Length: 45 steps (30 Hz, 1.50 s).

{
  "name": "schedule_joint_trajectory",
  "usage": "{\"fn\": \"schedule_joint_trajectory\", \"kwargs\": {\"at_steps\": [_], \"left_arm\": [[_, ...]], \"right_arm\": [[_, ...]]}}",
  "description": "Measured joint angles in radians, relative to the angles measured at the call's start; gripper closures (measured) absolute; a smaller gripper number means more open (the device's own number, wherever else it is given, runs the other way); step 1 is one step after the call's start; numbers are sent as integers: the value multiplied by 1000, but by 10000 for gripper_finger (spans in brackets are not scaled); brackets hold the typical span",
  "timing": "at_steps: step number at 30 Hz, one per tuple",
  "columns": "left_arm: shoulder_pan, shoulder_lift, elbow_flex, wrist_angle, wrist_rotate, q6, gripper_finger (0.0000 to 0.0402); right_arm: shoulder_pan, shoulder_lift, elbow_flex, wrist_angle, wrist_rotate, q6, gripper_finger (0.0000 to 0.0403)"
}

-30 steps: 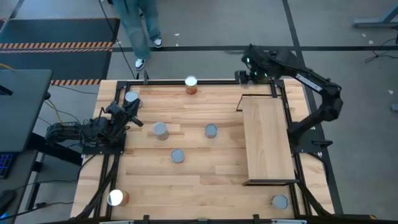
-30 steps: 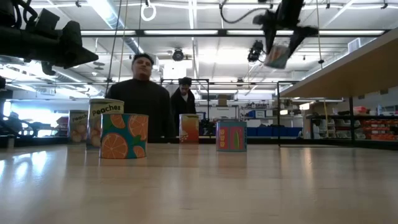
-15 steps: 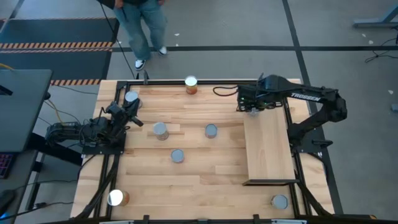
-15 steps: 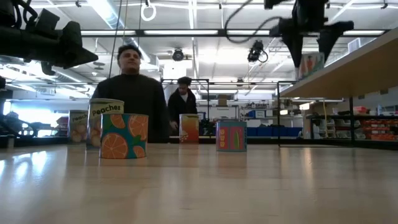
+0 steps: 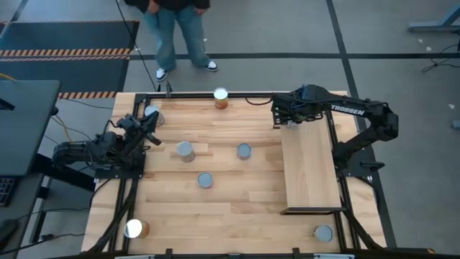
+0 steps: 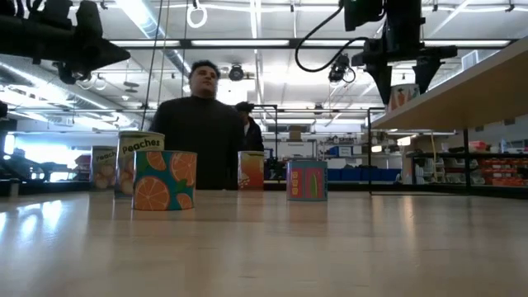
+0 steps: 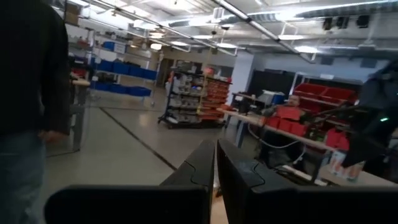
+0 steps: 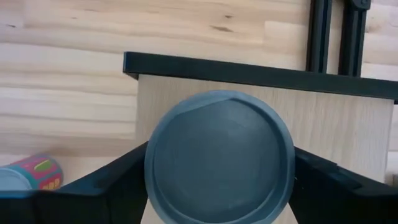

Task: Pick and place cans onto a shelf
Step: Put the canned carrots on the shelf

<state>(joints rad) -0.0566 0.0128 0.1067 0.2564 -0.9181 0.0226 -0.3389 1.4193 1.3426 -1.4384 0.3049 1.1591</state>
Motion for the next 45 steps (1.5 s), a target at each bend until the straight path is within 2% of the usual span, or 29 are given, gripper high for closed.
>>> {"fn": "schedule_joint_trajectory", "kwargs": {"at_steps": [9, 15, 21, 24, 27, 32, 38, 41, 45], "left_arm": [[0, 0, 1, 0, 169, -1, 377], [0, 0, 1, 2, 174, -12, 377], [0, 0, 2, 3, 174, -11, 376], [0, 0, 2, 35, 183, -11, 376], [0, 0, 2, 74, 187, -11, 376], [0, 0, 3, 123, 190, -12, 377], [0, 0, 4, 137, 190, -11, 377], [0, 0, 4, 138, 190, -12, 377], [0, 0, 4, 139, 190, -42, 377]], "right_arm": [[9, 2, -2, -16, -68, -17, 61], [11, 2, 8, -60, -103, -29, 62], [25, 1, 89, -134, -109, -42, 59], [47, 2, 138, -133, -182, -67, 59], [91, 2, 194, -133, -206, -63, 59], [158, 3, 250, -132, -176, -30, 59], [174, 3, 254, -84, 62, -37, 59], [155, 3, 243, 45, 71, -96, 59], [100, 4, 164, 208, 15, -195, 59]]}}
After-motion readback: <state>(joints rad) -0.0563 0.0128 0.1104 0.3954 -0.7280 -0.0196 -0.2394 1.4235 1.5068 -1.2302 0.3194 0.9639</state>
